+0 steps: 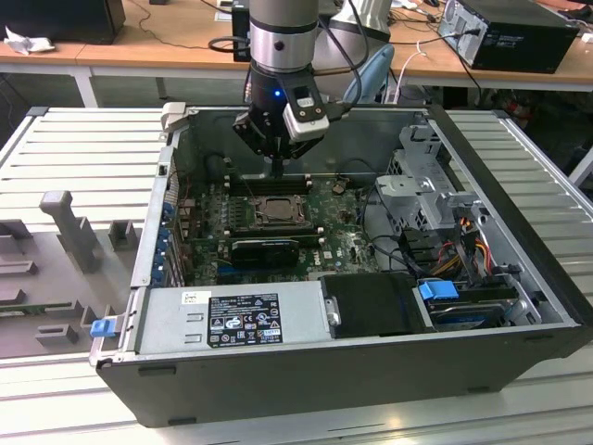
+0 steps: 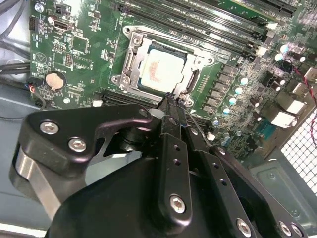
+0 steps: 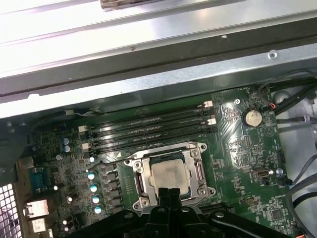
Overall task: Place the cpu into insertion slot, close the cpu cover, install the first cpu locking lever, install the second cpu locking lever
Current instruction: 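Install the first cpu locking lever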
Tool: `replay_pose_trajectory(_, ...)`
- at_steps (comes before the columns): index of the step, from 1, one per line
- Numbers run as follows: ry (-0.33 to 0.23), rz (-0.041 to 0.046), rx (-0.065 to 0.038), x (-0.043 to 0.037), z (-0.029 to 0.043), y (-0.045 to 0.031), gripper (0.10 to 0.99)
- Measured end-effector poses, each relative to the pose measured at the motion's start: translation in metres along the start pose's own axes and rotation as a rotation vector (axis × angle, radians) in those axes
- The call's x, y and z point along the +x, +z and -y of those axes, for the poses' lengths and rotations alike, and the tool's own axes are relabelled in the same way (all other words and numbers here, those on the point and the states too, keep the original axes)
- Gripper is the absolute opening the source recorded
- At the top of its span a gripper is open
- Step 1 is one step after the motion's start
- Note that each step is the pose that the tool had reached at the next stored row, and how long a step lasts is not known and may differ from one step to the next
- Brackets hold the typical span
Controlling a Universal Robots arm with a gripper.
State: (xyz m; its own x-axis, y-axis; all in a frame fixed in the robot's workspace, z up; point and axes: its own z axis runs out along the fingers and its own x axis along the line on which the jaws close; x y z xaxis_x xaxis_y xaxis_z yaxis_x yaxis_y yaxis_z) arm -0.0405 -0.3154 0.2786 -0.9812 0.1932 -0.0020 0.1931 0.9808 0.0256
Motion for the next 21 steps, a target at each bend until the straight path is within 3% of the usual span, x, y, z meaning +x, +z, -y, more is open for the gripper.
replay_pose_trajectory(21, -0.169, -0.0044, 0.000, 0.0000, 0.0001, 0.0000, 0.106)
